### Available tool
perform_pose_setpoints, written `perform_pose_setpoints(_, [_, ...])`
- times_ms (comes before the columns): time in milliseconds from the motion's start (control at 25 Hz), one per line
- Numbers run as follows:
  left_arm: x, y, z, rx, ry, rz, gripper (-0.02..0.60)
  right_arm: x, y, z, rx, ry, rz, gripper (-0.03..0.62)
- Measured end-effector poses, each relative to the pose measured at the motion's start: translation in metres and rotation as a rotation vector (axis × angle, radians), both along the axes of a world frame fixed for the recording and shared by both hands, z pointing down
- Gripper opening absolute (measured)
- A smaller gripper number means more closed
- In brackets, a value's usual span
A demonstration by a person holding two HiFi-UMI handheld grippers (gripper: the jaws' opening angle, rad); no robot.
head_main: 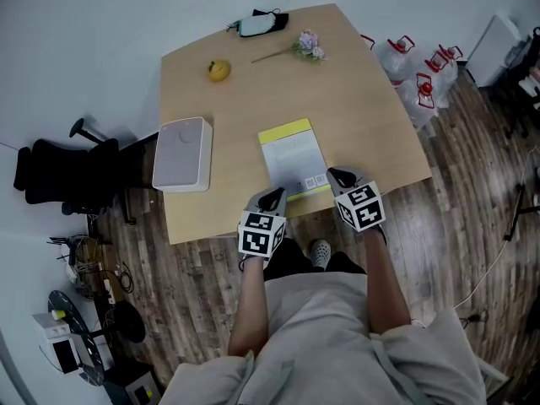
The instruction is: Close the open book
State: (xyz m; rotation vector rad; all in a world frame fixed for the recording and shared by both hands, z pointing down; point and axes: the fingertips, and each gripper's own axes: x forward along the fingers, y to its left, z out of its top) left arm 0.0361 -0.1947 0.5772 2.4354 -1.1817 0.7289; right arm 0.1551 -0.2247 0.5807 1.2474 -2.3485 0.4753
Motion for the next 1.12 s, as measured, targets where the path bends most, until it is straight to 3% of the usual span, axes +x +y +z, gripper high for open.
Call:
perform_pose_setpoints(400, [-0.011, -0.015, -0.01, 0.031, 0.0, -0.039, 0.025, 0.008, -0.014, -0.005, 0.007, 0.016, 0.042, 0.006])
perform_pose_setpoints(1120, [-0.027, -0.031, -0.046, 0.101, -0.003, -0.061, 0.025, -0.017, -0.027, -0.023, 0.046, 0.029, -0.023, 0.006])
